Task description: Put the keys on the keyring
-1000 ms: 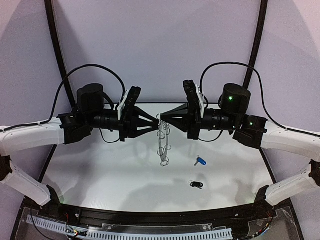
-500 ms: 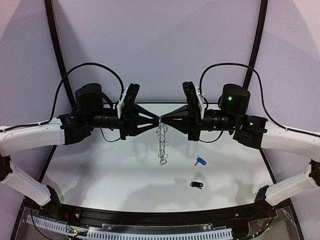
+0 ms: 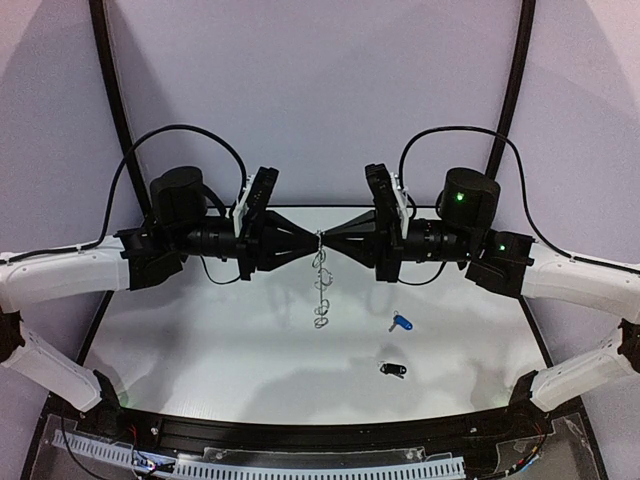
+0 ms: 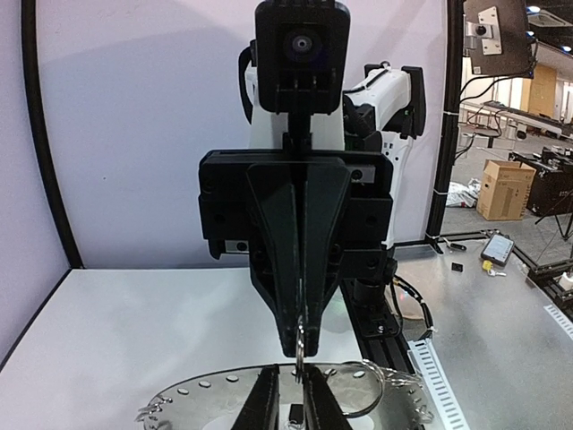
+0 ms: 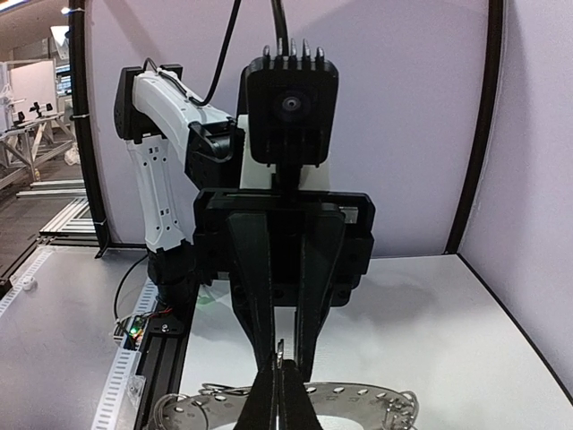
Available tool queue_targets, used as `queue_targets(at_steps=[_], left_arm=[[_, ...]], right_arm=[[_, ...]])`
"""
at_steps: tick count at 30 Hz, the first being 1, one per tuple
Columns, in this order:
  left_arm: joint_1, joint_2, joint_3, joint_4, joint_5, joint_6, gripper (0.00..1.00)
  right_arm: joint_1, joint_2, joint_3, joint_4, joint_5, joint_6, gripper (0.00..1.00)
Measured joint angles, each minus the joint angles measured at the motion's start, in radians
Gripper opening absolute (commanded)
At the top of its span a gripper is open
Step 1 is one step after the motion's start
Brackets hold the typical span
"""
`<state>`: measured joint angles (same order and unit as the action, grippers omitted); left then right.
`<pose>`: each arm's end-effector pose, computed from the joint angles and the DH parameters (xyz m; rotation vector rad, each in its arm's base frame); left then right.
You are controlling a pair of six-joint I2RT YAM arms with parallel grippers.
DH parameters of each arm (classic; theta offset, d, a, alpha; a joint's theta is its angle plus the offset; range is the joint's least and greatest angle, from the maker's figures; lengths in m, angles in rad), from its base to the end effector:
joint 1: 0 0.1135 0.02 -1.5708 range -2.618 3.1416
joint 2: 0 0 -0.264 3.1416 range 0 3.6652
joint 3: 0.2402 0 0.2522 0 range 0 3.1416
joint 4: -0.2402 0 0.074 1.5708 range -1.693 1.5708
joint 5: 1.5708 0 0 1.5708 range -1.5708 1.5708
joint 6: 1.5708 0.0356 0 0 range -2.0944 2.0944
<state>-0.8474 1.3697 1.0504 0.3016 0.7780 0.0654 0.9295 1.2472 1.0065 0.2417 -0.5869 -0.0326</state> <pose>0.1918 -0.2549 0.3505 1.2825 1.1514 -1.2045 0.1588 0.2457 0.3638 -1.1846 1.2101 1.1448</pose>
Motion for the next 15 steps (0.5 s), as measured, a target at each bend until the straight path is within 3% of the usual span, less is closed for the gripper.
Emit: queue_targets(at_steps=[5,8,15], left_arm=[[0.0,0.0,0.0,0.006,0.002,-0.009,0.09],[0.0,0.0,0.0,0.006,0.007,-0.013,0.01],[0.0,0.0,0.0,0.003,0.016,-0.013,0.01]], right_arm=[[0.0,0.006,0.0,-0.002,-0.011,0.0,0.0],[0.0,0.01,0.0,-0.002,-0.019,0.0,0.0],[0.0,0.013,0.0,-0.002,-0.024,0.0,0.0]])
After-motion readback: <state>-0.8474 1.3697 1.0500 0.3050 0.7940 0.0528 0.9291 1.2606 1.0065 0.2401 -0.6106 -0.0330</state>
